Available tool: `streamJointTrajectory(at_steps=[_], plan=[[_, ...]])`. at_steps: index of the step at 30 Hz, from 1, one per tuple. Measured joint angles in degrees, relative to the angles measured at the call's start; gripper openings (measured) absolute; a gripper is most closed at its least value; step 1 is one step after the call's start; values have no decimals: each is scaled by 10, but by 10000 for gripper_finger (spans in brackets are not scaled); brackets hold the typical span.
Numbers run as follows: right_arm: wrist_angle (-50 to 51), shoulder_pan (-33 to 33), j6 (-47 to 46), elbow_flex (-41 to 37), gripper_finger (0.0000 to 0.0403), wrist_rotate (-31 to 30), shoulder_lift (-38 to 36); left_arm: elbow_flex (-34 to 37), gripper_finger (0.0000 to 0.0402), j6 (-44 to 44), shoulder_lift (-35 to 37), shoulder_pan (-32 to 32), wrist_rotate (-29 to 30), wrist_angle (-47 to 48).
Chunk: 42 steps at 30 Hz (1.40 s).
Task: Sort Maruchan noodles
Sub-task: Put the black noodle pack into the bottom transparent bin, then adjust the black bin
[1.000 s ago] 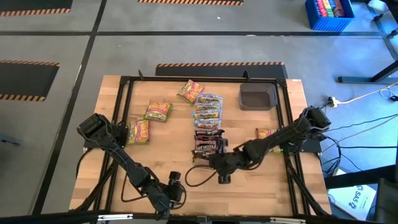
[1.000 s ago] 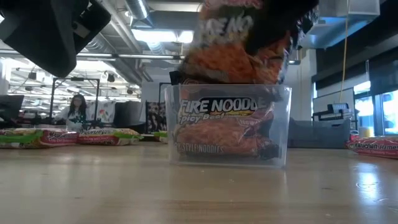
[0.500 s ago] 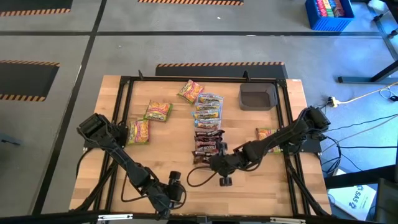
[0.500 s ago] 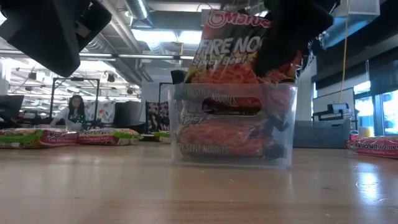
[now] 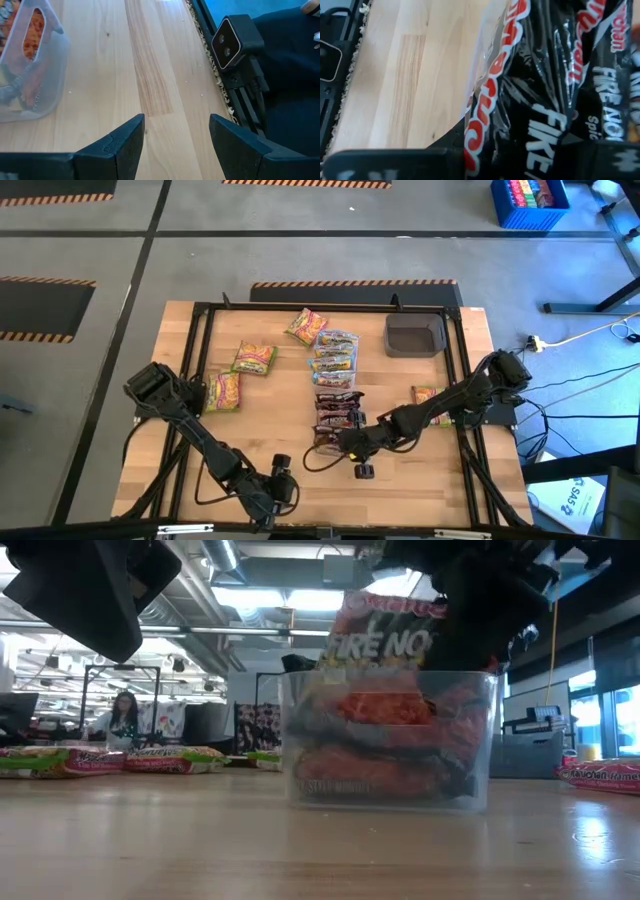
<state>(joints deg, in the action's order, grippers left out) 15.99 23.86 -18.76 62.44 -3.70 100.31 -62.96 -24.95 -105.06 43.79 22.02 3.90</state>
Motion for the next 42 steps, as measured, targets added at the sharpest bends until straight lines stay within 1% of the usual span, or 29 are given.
streamJointTrajectory(at_steps=[3, 7, 9, 12, 17, 20, 23, 27, 28, 30, 32, 34, 36, 38, 39, 42], plan=[[4, -5, -11, -8, 102, 23, 0, 0, 218, 0, 0, 0, 0, 0], [9, -8, -20, -10, 102, 22, 1, 0, 218, 0, 0, 0, 0, 0], [6, -7, -20, -10, 109, 17, 2, 0, 218, 0, 0, 0, 0, 0], [5, -7, -20, -7, 137, 18, 2, 0, 218, 0, 0, 0, 0, 0], [8, -7, -20, -5, 215, 18, 1, 0, 218, 0, 0, 0, 0, 0], [58, -7, -16, 21, 252, 30, -5, 0, 218, -1, 0, 0, 0, -1], [108, -6, -15, 62, 274, 34, -22, 0, 218, -8, 0, 0, 0, -12], [149, -5, -12, 97, 283, 32, -63, -1, 218, -15, 0, 0, 6, -13], [160, -5, -11, 98, 284, 27, -78, -1, 218, -15, 0, -2, 12, -13], [195, -5, -17, 98, 284, -12, -109, -1, 218, -20, 0, -6, 23, -10], [248, -6, -34, 96, 284, -84, -139, -1, 218, -31, 0, -14, 36, 0], [305, -17, -69, 84, 284, -157, -170, -1, 218, -43, 0, -23, 48, 18], [364, -44, -119, 68, 279, -202, -197, -1, 218, -61, 0, -36, 63, 47], [415, -90, -168, 48, 270, -225, -221, -1, 218, -79, 0, -52, 77, 82], [426, -119, -187, 37, 265, -228, -231, -1, 218, -90, 0, -62, 79, 100], [426, -220, -202, 3, 250, -212, -249, -1, 218, -117, 0, -95, 80, 145]])
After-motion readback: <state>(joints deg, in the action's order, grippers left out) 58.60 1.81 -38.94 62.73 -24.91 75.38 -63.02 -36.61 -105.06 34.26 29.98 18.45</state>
